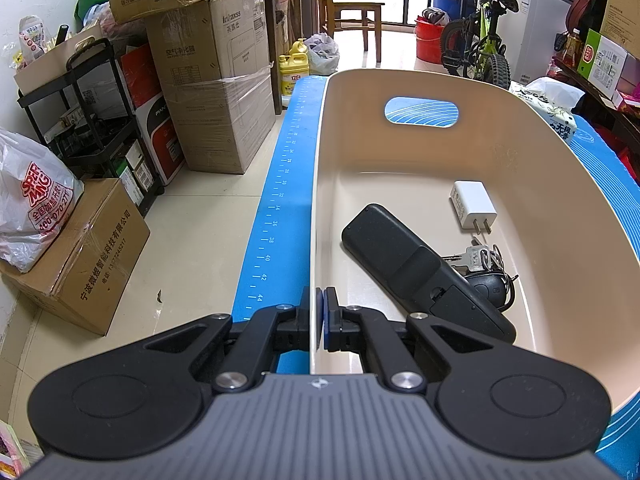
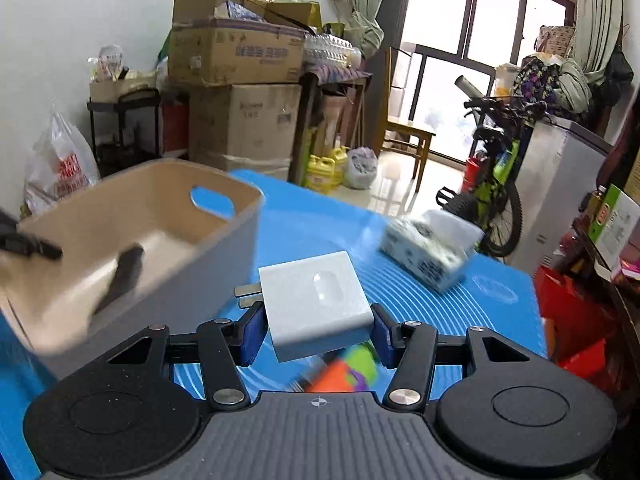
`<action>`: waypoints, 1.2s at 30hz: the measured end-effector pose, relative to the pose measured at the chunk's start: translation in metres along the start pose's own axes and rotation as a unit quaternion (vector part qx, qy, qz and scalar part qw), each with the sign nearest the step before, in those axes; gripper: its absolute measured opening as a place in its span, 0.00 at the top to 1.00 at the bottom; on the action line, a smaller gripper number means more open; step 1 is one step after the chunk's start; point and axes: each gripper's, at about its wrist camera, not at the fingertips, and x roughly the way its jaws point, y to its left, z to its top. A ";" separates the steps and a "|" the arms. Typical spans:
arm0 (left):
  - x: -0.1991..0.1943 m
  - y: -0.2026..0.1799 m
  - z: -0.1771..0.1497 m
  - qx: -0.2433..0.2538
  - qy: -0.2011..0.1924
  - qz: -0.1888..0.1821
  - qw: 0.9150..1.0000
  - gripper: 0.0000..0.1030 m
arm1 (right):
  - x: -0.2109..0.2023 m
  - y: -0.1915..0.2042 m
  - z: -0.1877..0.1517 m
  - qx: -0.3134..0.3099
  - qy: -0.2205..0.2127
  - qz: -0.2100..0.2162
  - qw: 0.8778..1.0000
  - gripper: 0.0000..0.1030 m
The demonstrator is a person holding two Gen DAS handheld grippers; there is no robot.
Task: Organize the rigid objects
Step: 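Carry the white power bank into the basket and open the right gripper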
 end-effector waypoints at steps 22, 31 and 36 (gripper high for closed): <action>0.000 -0.001 0.000 0.000 0.000 0.000 1.000 0.96 | 0.135 0.153 0.089 -0.075 0.124 0.074 0.987 0.43; 0.000 -0.001 0.000 0.000 -0.001 0.000 1.000 0.96 | 0.180 0.184 0.080 -0.139 0.231 0.080 0.960 0.43; 0.001 -0.002 0.002 0.001 0.000 0.001 1.000 0.96 | 0.188 0.184 0.078 -0.137 0.263 0.081 0.952 0.43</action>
